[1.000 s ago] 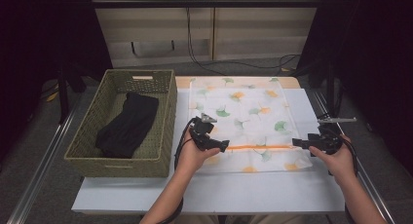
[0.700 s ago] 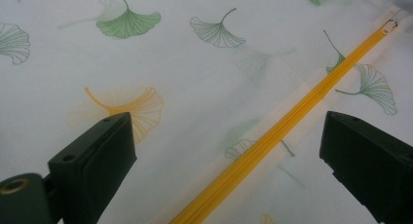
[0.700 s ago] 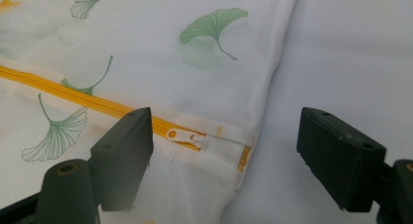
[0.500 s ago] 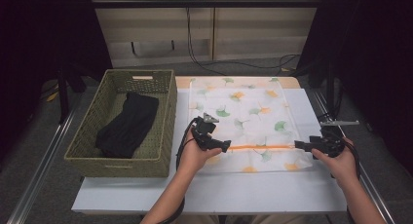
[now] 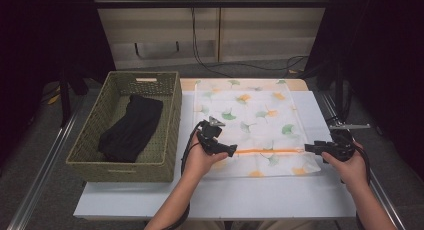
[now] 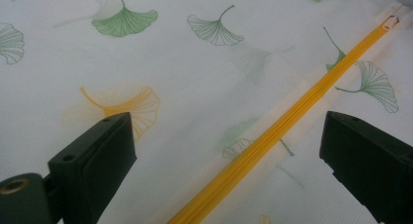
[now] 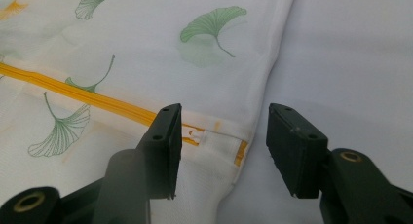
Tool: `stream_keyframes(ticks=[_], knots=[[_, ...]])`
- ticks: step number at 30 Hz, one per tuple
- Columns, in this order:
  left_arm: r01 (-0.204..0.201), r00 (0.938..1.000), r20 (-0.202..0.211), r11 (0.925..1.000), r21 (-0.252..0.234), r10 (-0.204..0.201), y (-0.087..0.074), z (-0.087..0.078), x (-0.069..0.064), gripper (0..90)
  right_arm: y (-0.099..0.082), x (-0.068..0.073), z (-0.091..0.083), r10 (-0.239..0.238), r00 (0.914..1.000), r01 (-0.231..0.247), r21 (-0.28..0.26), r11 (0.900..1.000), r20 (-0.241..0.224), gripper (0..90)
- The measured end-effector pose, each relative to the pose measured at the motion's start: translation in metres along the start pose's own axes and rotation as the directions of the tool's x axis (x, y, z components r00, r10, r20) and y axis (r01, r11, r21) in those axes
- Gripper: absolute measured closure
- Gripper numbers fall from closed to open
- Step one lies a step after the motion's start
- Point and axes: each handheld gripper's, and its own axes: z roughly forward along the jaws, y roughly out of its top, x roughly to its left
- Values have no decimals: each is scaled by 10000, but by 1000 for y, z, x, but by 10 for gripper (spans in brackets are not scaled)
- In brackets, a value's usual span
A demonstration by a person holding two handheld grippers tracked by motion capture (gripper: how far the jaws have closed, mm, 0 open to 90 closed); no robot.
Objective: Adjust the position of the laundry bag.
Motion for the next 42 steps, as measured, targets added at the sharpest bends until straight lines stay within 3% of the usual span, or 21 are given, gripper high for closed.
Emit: stream_keyframes(ticks=[8, 22, 28, 30, 32, 42], knots=[[6, 10000, 1, 10000, -39, -6, -1, 1, 1, 59, -4, -5, 4, 52, 9998, -55, 160, 9999, 190, 521], [3, 10000, 63, 9999, 125, -4, 0, 0, 2, 61, -6, -1, 11, -194, 9997, 189, 335, 9993, 162, 575], [43, 10000, 49, 10000, 83, -43, -1, 0, 2, 62, -9, 5, 12, -512, 9969, 494, 312, 9983, 596, 606], [120, 9999, 38, 9999, 50, -120, -1, 1, 2, 62, -9, 8, 12, -813, 9946, 787, 410, 9961, 651, 670], [155, 9999, 22, 9999, -30, -155, -2, 2, 2, 62, -9, 8, 13, -815, 9948, 790, 416, 9960, 610, 682], [105, 9999, -9, 9999, 40, -105, -3, 3, 3, 63, -9, 7, 13, -503, 9986, 496, 407, 9979, 175, 836]])
